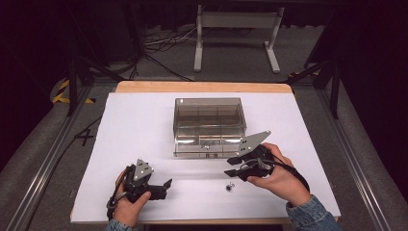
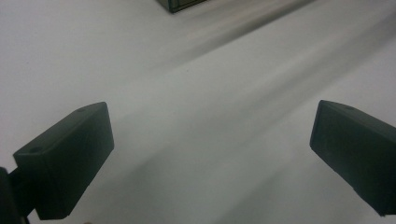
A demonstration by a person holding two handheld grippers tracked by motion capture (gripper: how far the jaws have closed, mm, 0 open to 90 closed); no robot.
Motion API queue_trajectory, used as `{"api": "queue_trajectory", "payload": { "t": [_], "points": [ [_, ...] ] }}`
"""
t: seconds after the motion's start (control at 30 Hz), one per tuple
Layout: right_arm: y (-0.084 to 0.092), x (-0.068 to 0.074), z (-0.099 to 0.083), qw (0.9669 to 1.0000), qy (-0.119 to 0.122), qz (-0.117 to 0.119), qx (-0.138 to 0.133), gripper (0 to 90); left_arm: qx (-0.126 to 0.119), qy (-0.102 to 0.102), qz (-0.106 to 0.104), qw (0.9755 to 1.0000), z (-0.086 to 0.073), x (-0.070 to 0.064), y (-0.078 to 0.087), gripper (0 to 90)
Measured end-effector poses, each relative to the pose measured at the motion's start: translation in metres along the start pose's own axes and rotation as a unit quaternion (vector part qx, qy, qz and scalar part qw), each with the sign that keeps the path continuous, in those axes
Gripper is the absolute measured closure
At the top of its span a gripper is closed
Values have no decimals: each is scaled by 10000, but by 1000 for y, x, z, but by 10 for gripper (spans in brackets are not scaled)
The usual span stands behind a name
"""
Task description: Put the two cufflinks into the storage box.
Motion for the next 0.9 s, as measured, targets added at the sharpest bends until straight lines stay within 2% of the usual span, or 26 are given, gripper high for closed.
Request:
{"api": "queue_trajectory", "payload": {
  "t": [0.13, 0.57, 0.9],
  "points": [
    [-5, 1, -4, 10000, -58, 30, 0, 586, 0, 8, -5, 10000, 0, 0, 0, 4],
    [-28, 5, -21, 9989, -368, 24, 289, 567, -6, 4, -5, 10000, 0, -1, 0, 3],
    [-42, 6, -29, 9976, -498, 36, 480, 565, -23, 20, -19, 10000, 0, -1, 0, 3]
  ]
}}
Point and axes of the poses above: each handheld gripper's, and its own axes: y roughly backward along the jaws, z roughly out of its top, x roughly to its left, the point moved 4 cm from there along -y, roughly forward along the jaws, and after that the axes turned 7 degrees about x, right-handed, at the moved point
